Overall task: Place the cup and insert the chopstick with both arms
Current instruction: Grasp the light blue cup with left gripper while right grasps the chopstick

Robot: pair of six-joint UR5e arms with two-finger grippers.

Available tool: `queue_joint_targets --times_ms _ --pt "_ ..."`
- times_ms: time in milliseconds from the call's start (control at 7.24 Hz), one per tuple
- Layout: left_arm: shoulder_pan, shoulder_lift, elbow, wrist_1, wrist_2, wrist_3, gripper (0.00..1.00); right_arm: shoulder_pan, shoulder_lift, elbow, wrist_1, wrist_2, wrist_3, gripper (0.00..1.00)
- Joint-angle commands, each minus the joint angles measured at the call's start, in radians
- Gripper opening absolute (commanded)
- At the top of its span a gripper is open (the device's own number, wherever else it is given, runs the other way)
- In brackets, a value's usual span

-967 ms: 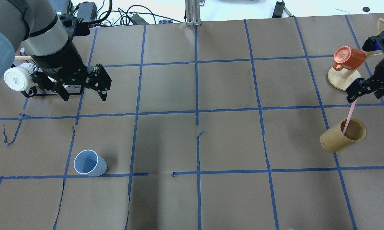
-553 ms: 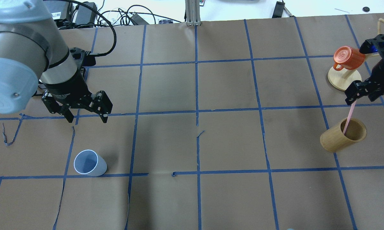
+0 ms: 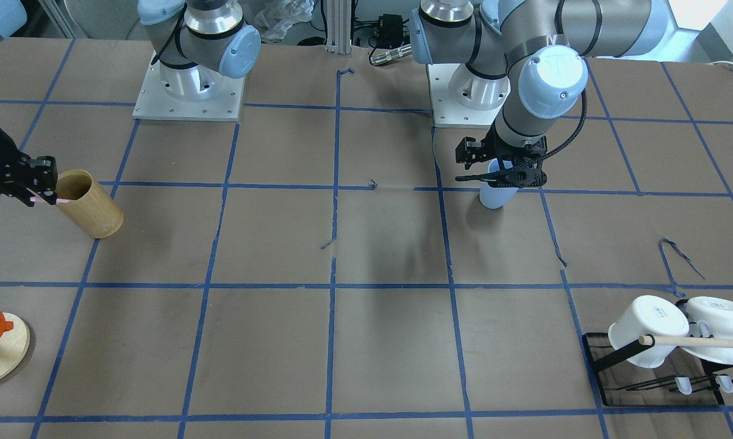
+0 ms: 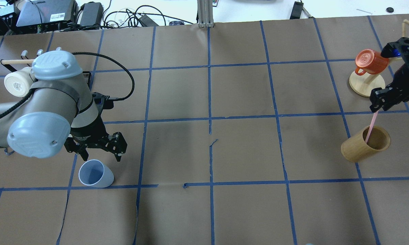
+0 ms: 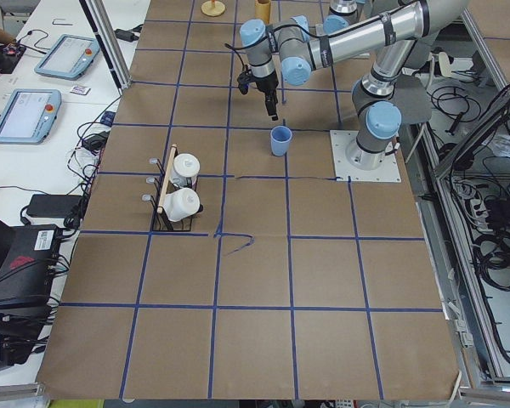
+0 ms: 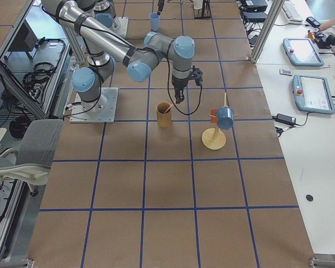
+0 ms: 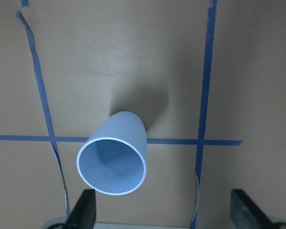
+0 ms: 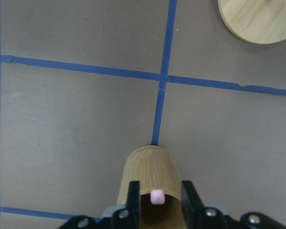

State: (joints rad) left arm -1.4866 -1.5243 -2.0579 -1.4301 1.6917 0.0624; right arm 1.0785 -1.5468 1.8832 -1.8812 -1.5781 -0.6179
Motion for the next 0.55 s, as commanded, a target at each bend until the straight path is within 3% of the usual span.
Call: queue_joint_targets --times_ms 0,138,276,415 --pt "0.043 -0.008 -0.1 0.119 0.016 0.002 1.0 0.001 -0.003 0.001 0.002 0.003 0.001 0.37" --pt "0.043 -0.013 -0.11 0.126 0.014 -0.003 0.98 0.001 -0.003 -0.001 0.002 0.032 0.004 0.35" --pt "0.043 -0.013 -0.128 0.128 0.014 -0.001 0.82 0.001 -0.003 -0.001 0.002 0.035 0.004 0.34" --pt "0.043 -0.014 -0.151 0.132 0.011 -0.003 0.55 0.001 0.001 -0.001 -0.001 0.026 0.001 0.32"
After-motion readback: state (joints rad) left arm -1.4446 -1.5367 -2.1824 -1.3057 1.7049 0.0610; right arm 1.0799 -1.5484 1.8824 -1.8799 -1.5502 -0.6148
